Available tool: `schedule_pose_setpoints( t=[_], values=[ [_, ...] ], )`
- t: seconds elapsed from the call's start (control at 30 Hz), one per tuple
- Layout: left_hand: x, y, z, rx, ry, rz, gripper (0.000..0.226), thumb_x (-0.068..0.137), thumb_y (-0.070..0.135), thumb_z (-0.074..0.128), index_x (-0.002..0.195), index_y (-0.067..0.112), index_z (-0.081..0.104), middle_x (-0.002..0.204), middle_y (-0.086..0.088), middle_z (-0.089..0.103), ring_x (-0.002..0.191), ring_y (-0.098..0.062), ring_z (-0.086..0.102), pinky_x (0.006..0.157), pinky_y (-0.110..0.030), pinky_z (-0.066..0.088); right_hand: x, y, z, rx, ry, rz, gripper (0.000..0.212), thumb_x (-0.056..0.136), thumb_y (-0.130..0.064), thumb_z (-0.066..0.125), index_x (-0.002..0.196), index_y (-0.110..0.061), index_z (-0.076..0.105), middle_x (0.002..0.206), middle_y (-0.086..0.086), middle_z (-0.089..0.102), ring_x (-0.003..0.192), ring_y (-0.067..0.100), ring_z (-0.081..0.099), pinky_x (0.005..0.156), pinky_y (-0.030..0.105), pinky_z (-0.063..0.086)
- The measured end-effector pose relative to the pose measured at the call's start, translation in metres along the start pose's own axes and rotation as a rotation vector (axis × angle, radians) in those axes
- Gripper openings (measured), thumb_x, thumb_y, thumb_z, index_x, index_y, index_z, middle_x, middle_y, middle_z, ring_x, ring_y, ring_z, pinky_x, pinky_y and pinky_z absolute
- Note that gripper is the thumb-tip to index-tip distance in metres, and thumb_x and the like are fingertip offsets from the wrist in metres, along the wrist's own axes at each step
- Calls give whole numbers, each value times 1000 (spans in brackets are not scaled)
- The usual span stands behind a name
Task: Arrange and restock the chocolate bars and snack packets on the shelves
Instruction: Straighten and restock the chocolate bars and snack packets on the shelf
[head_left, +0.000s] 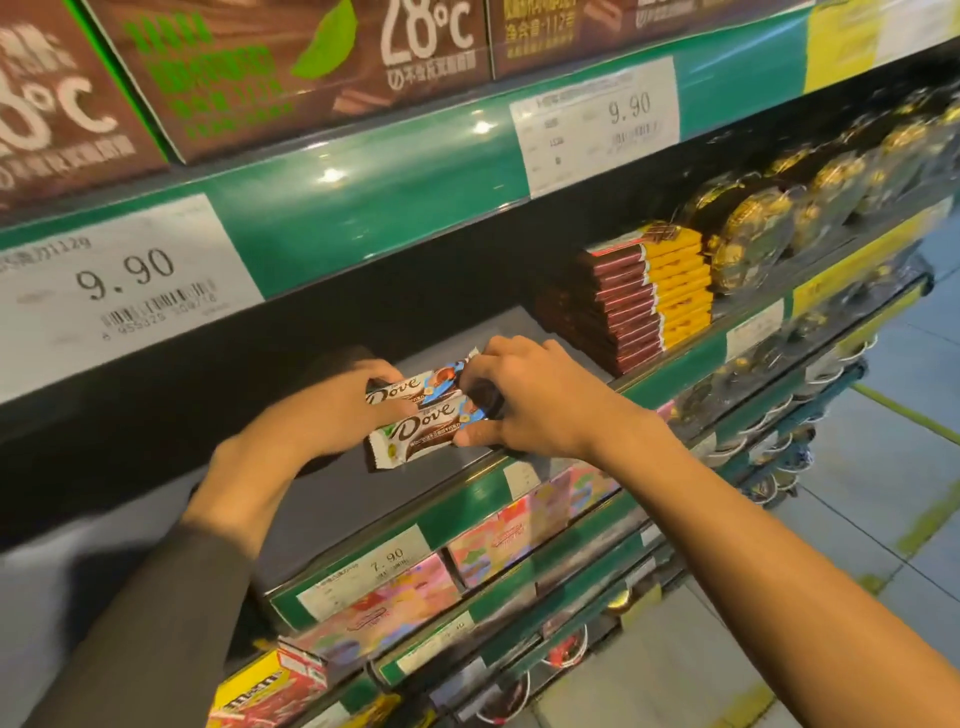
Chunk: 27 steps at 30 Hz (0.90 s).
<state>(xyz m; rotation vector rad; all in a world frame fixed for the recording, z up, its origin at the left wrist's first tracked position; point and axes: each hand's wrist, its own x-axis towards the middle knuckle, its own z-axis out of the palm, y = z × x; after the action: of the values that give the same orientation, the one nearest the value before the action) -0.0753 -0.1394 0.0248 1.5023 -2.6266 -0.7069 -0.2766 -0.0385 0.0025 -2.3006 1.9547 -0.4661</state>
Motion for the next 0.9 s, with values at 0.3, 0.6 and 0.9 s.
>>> schedule_pose_setpoints(
  t=[0.3,0.6,0.9],
  values=[
    [-9,-5,-7,31,129,-157,35,88,28,70,117,25,50,105,1,64,87,-15,60,80,-37,53,-3,5,-16,-21,-56,-58,54,76,-68,67,107,-24,66,107,-2,62,100,16,51,79,32,36],
    [-52,-16,4,-53,247,-189,42,89,49,64,123,26,54,88,13,62,75,-2,57,59,-20,41,-6,14,-19,124,77,-90,54,85,-56,65,126,-21,63,108,1,74,93,15,69,82,38,59],
    [-167,-16,10,-314,587,-255,28,87,39,67,111,37,53,90,19,65,75,6,61,57,-10,43,-32,-38,-23,398,191,-36,42,77,-58,67,107,-28,72,93,-11,75,83,2,68,71,28,57]
  ],
)
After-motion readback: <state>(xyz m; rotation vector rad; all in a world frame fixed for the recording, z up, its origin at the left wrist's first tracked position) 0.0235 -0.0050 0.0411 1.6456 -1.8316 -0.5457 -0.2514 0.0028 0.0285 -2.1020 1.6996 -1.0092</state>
